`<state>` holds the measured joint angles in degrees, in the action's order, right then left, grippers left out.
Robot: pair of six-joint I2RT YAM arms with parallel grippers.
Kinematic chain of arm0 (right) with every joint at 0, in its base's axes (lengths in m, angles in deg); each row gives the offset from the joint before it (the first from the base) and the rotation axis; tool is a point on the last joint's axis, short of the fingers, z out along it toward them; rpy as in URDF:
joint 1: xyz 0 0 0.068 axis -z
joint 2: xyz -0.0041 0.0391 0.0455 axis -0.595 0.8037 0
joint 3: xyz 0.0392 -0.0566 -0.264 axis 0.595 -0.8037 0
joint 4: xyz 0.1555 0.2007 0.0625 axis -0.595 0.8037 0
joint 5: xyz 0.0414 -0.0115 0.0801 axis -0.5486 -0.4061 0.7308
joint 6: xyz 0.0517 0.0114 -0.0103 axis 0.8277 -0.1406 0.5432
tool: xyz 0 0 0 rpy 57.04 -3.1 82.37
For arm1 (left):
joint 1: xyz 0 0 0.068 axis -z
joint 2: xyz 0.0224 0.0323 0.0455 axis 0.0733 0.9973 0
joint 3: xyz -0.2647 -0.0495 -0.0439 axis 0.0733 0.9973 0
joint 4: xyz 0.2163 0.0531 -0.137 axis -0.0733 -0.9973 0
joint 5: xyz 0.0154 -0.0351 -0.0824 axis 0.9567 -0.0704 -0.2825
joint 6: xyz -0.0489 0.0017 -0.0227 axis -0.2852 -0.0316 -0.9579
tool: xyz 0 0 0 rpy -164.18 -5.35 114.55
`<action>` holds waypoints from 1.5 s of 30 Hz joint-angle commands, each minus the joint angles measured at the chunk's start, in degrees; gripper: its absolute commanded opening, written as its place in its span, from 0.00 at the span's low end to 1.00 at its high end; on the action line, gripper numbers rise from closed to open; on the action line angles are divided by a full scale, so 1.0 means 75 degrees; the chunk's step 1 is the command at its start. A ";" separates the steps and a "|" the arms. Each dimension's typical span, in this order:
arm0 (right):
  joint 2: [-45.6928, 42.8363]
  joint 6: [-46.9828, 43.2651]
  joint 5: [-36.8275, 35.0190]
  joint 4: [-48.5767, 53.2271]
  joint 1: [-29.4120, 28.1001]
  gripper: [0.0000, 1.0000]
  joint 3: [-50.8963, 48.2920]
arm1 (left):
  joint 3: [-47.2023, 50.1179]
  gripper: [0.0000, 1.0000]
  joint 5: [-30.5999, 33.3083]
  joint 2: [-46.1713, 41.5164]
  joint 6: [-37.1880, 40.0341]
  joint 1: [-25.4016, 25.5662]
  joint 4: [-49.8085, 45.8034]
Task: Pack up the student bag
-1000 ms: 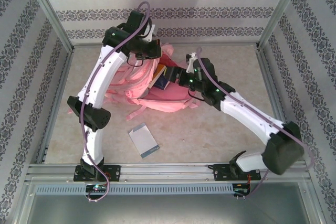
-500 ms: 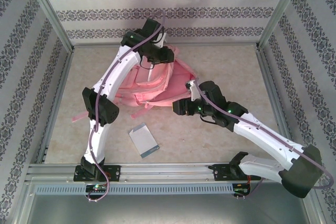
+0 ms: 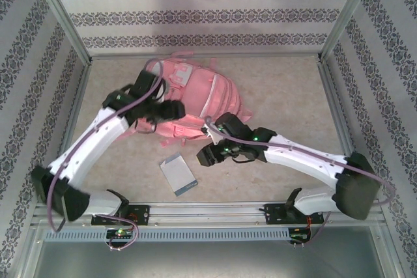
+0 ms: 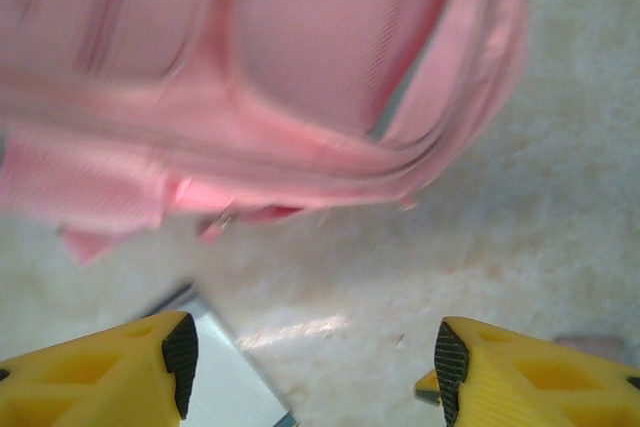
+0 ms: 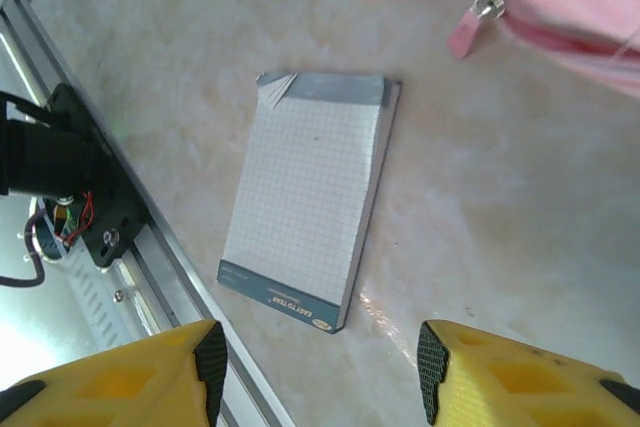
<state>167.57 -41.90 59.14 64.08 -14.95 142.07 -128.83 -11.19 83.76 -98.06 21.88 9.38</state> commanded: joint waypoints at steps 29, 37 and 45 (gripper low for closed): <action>0.2530 0.0331 0.1987 0.0087 -0.1783 0.26 0.0440 | 0.2670 0.66 -0.0859 0.2467 -0.0106 -0.0768 0.2521; 0.3180 0.0422 0.0846 0.0139 -0.1812 0.17 0.0772 | 0.2863 0.66 -0.1092 0.2474 -0.0177 -0.0785 0.2540; 0.3491 0.0289 -0.0220 0.0414 -0.1273 0.16 0.1152 | 0.3434 0.67 -0.1504 0.2181 -0.0831 -0.0792 0.2775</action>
<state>192.60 -38.88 62.63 65.55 -26.01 148.97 -105.44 -19.45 100.96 -101.64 16.31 29.84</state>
